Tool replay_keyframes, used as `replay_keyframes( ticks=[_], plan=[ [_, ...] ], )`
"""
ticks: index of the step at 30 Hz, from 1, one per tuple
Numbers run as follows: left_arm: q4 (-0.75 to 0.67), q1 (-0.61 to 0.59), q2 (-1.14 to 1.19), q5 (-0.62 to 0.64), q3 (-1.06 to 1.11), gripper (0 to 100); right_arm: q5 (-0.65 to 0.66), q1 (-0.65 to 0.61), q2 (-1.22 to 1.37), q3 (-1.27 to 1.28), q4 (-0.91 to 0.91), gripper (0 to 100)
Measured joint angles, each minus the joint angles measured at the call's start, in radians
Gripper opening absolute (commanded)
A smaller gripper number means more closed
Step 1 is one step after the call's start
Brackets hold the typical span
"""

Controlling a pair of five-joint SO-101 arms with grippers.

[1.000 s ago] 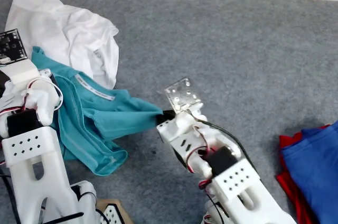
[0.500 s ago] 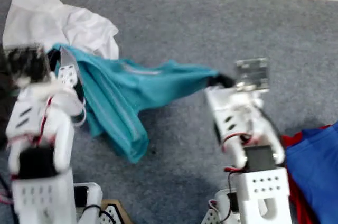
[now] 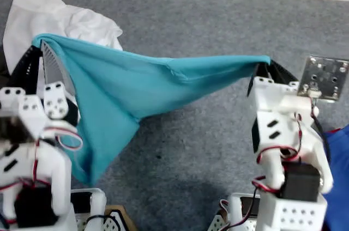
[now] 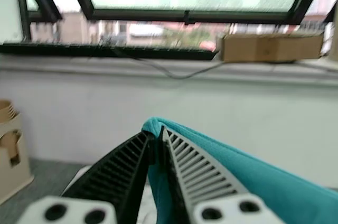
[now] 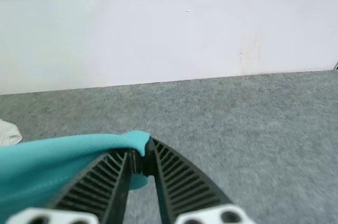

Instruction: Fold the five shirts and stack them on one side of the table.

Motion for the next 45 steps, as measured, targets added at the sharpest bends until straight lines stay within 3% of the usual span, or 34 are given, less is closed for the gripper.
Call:
replay_keyframes(
  ticks=[9, 25, 33, 39, 45],
  plan=[
    [0.118, -0.117, 0.129, 0.118, -0.241, 1, -0.002, 0.000, -0.008, -0.356, 0.236, 0.6],
    [0.124, -0.089, -0.029, 0.252, -0.354, 1, 0.043, 0.002, -0.020, -0.752, 0.250, 0.6],
    [0.114, -0.066, -0.005, 0.253, -0.238, 1, 0.043, 0.002, -0.020, -0.591, 0.192, 0.6],
    [-0.084, -0.066, 0.166, 0.255, -0.064, 1, 0.043, 0.002, -0.011, -0.265, -0.041, 0.6],
    [-0.318, -0.066, 0.399, 0.255, 0.051, 1, 0.143, -0.078, 0.147, 0.034, -0.330, 0.6]
  ],
)
